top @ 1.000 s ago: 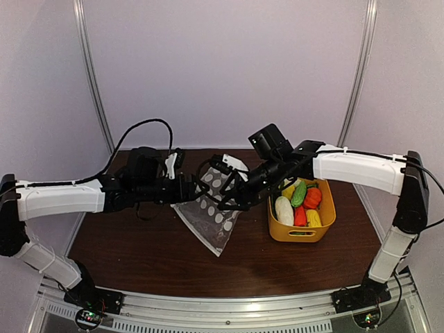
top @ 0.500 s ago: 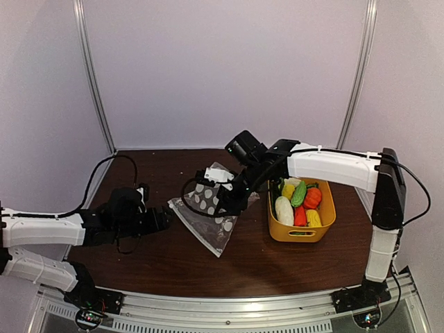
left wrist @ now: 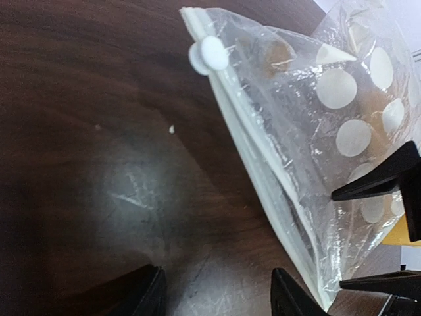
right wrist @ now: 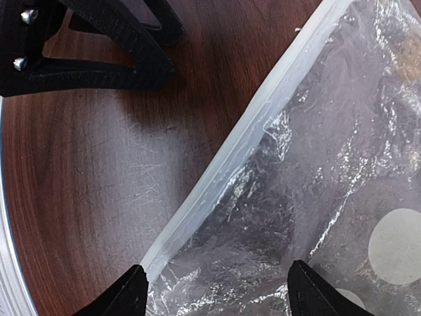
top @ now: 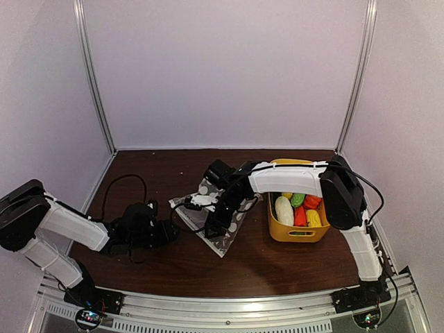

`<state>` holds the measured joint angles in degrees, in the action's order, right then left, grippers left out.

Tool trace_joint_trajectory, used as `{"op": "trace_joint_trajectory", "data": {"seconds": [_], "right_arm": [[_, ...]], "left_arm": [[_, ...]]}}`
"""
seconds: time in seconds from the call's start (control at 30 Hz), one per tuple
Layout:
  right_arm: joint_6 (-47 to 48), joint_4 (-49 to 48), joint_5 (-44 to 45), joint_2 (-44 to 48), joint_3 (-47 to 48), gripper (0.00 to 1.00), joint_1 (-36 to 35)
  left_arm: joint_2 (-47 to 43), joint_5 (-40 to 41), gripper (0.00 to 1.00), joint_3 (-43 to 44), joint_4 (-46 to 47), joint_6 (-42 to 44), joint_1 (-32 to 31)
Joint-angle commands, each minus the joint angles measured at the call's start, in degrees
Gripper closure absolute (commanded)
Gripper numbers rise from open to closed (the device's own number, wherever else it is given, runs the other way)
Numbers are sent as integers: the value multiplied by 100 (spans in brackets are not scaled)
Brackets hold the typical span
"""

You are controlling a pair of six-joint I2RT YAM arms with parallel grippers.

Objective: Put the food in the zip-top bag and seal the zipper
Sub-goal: Adjust the zipper food storage bag at the center of the board.

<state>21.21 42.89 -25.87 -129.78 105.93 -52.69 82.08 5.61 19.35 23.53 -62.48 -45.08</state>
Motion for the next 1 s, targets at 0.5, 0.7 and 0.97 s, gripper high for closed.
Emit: {"op": "trace_joint_trajectory", "data": {"seconds": [0.5,0.7,0.97], "right_arm": [[-207,210,-1069,-122,86,25,462],[-240,212,-1141,-191,96,27,461],[-342,167,-1120,-331,203,29,462]], "left_arm": [[2004,-1095,60,568,2304,176,26],[2194,-939,64,620,2491,205,26],[2587,-773,67,681,2976,258,26]]}}
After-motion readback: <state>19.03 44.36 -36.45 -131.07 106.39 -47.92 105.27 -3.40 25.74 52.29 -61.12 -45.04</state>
